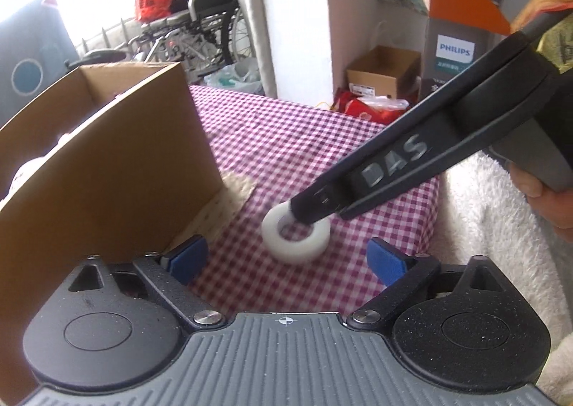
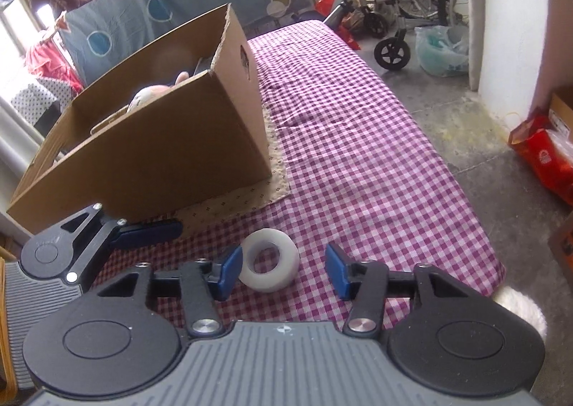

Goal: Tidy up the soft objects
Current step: 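Withdraw the right gripper and lower it onto the white tape roll, then lift the white tape roll into the box and release it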

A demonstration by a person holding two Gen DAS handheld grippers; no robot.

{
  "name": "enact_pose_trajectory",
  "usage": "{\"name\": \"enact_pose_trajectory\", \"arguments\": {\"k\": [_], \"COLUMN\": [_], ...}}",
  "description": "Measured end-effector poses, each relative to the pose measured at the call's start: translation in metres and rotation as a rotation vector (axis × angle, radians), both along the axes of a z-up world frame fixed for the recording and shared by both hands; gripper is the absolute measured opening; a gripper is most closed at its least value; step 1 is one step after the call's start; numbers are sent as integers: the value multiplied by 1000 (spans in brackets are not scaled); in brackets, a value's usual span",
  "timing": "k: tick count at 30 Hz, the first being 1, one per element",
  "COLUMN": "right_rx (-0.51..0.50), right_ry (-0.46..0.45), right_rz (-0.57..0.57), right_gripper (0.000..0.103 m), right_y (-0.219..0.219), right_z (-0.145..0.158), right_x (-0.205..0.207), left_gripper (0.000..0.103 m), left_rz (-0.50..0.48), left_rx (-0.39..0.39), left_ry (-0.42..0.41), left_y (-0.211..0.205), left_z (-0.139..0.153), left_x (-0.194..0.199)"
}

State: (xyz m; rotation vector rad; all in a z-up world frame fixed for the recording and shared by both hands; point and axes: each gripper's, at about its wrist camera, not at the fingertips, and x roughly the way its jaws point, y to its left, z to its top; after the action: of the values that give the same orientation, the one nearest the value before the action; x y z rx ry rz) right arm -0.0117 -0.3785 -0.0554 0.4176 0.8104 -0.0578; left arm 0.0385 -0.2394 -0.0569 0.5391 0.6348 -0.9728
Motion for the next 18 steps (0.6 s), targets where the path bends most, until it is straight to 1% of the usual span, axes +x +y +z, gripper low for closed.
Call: {"name": "enact_pose_trajectory", "arguments": {"k": [1,2,3,4,5,7,8,10,13,14,15,16,18], "right_rx": [-6,-13,-19,-24,-28,-35,-36,-34,-43,-42,-49,-58,-67], "right_ry": [2,4,7,11,16,28,34,46,60,62,61,61,60], "right_rz": [13,26,39,50,60,75,78,84,96,102,108,114,123], "right_gripper": [46,44,37,33,32,26,25,24,22,22,22,22,21], "right_y": [1,2,3,4,5,5,4,3,2,2,2,3,5], "right_z": [-1,-2,-4,-5,-7,-10,-12,-15,-18,-19,-19,-18,-18], "right_x": [3,5,8,10,13,17,19,22,26,27,28,29,32], "left_gripper": [94,88,79,75,73,69,65,63,57,55,49,47,47], "left_rz": [-7,-13,-17,-19,-19,-13,-12,-15,-19,-18,-18,-16,-13], "left_rx": [6,12,19,25,30,25,25,21,12,8,4,0,-4], "left_ry": [0,1,6,17,33,58,67,76,88,92,95,95,94], "left_y": [-2,-3,-5,-6,-7,-8,-8,-7,-7,-7,-7,-7,-6], "left_z": [-1,-2,-3,-4,-4,-4,-5,-6,-7,-7,-7,-8,-8], "left_x": [0,1,2,3,4,8,9,12,14,15,15,15,15]}}
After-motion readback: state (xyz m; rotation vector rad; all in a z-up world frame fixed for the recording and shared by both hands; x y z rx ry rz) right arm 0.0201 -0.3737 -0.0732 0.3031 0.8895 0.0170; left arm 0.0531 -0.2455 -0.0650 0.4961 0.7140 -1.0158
